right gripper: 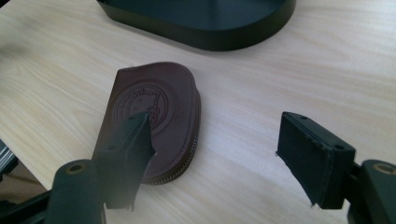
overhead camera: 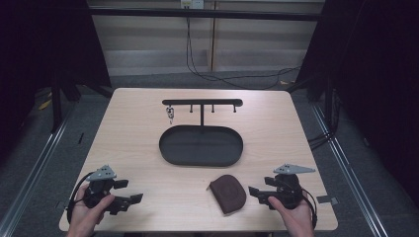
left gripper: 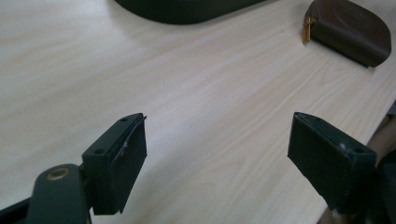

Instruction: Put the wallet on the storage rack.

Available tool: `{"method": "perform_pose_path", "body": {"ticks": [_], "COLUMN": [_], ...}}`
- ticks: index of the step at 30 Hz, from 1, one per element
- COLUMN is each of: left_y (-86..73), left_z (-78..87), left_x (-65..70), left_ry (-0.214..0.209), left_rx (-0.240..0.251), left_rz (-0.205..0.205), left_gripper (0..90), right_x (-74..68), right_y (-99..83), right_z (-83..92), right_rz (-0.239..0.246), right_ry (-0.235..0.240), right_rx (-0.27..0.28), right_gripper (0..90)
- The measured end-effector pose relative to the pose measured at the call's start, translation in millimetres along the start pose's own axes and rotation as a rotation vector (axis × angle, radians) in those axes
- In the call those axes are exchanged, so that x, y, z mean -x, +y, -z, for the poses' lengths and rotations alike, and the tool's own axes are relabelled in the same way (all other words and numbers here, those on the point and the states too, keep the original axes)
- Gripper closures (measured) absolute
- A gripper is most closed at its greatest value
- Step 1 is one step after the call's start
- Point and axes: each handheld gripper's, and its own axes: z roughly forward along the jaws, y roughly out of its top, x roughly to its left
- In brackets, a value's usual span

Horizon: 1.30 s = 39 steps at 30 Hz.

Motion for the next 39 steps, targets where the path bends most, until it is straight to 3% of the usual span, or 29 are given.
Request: {"method": "perform_pose_path", "body": {"ticks": [2,4,8,10,12,14,18,23,28,31,39], "left_y": [-5.1,-7.5,-14.5,-19.1,-20.6,-19.8,-18.4,-15.6,-13.5,-13.5,-14.3], "left_z": [-3.2,-4.1,-4.3,-4.3,-1.8,-1.3,-4.3,-8.6,-9.9,-7.4,-4.2], "left_x": [1.4,4.6,6.9,6.7,6.9,8.2,11.0,10.3,11.6,13.4,10.7], "left_ry": [0.004,0.007,0.006,0.015,0.037,0.047,0.016,-0.030,-0.023,-0.018,-0.042], "left_rx": [-0.024,-0.029,-0.016,-0.016,0.022,0.022,0.008,-0.014,-0.009,0.006,0.013], "left_rz": [0.023,0.007,-0.001,-0.016,-0.006,-0.035,-0.047,-0.049,-0.066,-0.081,-0.058], "left_gripper": [18.6,18.5,18.6,18.6,18.7,18.8,19.1,19.0,19.3,20.1,19.8], "right_x": [-1.5,-3.6,-8.0,-9.3,-12.1,-13.5,-15.1,-20.9,-28.6,-30.9,-30.7], "right_y": [3.5,6.5,11.2,15.4,20.6,26.7,40.1,52.4,59.3,67.0,82.1], "right_z": [0.2,-0.8,-8.2,-12.4,-15.5,-17.1,-20.3,-31.5,-47.9,-56.9,-71.7], "right_rz": [0.003,0.018,0.025,0.013,0.016,0.013,0.001,0.028,0.038,0.060,0.055], "right_ry": [0.007,0.000,-0.001,0.021,0.025,0.028,0.043,0.053,0.076,0.104,0.076], "right_rx": [-0.008,-0.019,-0.090,-0.123,-0.144,-0.160,-0.214,-0.297,-0.372,-0.447,-0.538], "right_gripper": [27.5,31.3,32.5,33.4,31.6,29.2,25.0,20.9,19.4,17.4,18.4]}}
